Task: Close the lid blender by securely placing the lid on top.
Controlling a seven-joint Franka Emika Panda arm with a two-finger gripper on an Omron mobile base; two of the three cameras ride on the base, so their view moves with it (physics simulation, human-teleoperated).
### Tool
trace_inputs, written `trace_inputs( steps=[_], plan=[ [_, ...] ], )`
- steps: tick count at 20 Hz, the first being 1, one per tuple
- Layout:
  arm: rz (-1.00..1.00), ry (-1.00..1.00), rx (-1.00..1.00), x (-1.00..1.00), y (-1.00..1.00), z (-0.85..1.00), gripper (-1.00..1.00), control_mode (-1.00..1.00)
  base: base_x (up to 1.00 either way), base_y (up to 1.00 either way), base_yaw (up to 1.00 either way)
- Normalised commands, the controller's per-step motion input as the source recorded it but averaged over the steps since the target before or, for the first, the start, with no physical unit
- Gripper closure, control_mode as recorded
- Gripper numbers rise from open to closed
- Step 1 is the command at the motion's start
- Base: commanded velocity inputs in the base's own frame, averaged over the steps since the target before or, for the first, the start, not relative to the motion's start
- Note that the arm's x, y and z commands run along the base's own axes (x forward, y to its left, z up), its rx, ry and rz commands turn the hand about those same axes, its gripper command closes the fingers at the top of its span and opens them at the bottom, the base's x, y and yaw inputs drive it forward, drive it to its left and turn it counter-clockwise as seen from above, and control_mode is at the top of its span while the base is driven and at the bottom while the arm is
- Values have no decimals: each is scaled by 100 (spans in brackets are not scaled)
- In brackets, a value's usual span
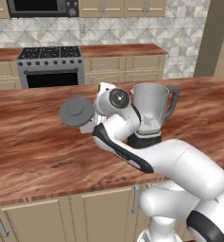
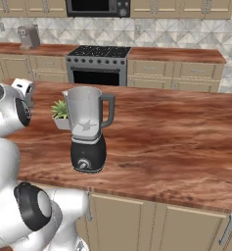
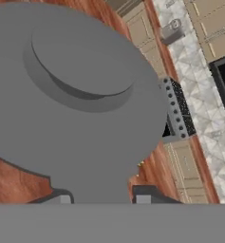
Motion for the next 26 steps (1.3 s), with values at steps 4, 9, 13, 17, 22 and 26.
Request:
trace_inputs(
  steps=[4, 9, 13, 17, 22, 26],
  plan=[
    [1, 0, 20, -4, -62, 100, 100, -100, 0, 0, 0],
    [0, 0, 12, 0, -64, 99, 100, -100, 0, 0, 0],
    [6, -2, 0, 0, -54, 47, 100, -100, 0, 0, 0],
    [6, 0, -3, 0, -57, 43, 100, -100, 0, 0, 0],
    [14, -3, -9, 0, -55, 29, 100, -100, 0, 0, 0],
    [19, 0, -3, -1, -62, 40, 100, -100, 0, 0, 0]
  ],
)
